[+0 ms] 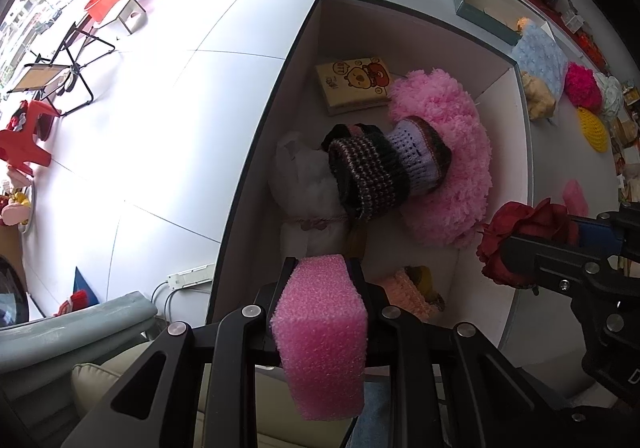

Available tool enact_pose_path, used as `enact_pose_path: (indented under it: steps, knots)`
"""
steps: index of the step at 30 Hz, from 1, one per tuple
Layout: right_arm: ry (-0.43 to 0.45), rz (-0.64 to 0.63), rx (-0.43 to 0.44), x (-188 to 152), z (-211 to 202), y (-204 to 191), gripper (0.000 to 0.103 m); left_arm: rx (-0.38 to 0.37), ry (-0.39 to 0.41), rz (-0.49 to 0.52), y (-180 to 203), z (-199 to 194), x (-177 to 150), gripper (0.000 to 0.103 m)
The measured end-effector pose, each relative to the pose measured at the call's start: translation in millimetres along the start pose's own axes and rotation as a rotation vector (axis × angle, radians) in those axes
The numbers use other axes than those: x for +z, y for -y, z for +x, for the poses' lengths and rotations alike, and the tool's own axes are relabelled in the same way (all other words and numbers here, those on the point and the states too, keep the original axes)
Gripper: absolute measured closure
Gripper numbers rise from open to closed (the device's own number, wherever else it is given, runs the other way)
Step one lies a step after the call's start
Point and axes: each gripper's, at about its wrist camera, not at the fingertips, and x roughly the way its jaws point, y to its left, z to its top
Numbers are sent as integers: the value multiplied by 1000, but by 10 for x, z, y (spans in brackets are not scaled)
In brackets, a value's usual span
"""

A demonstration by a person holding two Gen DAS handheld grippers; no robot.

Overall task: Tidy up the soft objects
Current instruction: 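Lower the foam block and rose into the box with both tools, then open both tools to release the foam block and rose into the box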

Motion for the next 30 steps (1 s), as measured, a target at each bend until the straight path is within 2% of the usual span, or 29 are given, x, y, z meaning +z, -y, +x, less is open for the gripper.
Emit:
enact_pose_path:
  steps: [25,26,27,28,29,30]
  knots:
    - [-32,-11,-9,14,145,-31,76,2,-10,-2,19,89,3,77]
    - [-33,-11,-12,14,150,-30,76,-12,-6,-8,11,79,1,68]
    - [-38,-10,-10,14,154,-32,71,-15,-3,-15,-4,70,-2,43]
    - [-39,-3,-4,15,155,-20,57,12,3,-34,-47,64,-5,28]
    - [-34,10,-12,13,142,5,54,19,13,-50,-87,50,-10,9]
    - [-28,23,-26,14,123,42,47,-18,25,-64,-121,28,-12,2]
